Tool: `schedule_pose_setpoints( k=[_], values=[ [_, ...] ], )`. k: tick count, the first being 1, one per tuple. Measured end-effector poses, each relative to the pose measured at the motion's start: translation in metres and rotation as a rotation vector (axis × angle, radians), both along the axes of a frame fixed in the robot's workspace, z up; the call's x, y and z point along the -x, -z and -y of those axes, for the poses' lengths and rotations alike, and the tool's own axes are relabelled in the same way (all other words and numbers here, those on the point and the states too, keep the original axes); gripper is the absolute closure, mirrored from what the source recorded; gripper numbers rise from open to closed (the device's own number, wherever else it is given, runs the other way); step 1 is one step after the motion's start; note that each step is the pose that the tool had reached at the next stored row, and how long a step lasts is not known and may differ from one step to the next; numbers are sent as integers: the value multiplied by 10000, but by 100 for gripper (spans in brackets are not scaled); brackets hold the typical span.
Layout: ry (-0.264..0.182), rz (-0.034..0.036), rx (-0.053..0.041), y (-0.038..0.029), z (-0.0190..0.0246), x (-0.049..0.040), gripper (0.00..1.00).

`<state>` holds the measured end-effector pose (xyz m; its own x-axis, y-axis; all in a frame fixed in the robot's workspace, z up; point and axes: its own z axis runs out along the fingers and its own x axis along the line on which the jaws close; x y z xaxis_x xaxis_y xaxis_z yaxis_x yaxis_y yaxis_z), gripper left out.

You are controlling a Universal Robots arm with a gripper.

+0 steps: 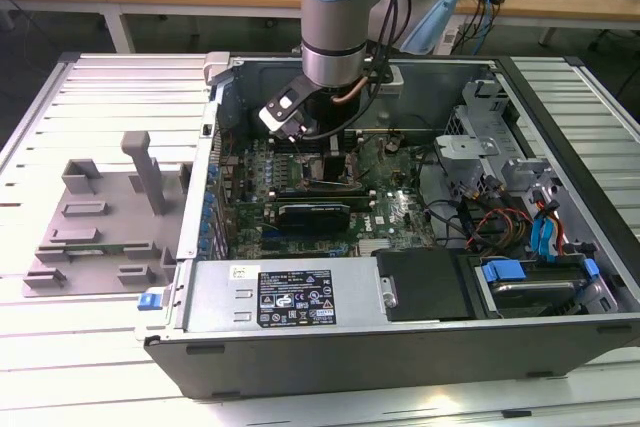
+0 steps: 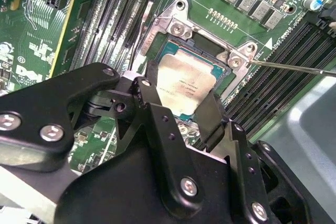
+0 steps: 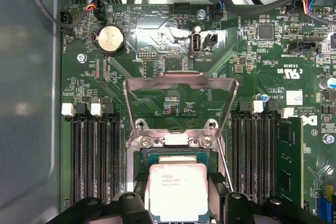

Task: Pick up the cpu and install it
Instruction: 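Place the cpu into insertion slot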

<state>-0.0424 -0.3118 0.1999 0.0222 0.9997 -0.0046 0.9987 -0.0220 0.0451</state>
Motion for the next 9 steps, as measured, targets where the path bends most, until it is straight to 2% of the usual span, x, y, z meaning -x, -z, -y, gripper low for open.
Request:
schedule_pose_setpoints(
  k=[9],
  values=[
    [93, 0, -41, 0, 0, -2, 47]
  ],
)
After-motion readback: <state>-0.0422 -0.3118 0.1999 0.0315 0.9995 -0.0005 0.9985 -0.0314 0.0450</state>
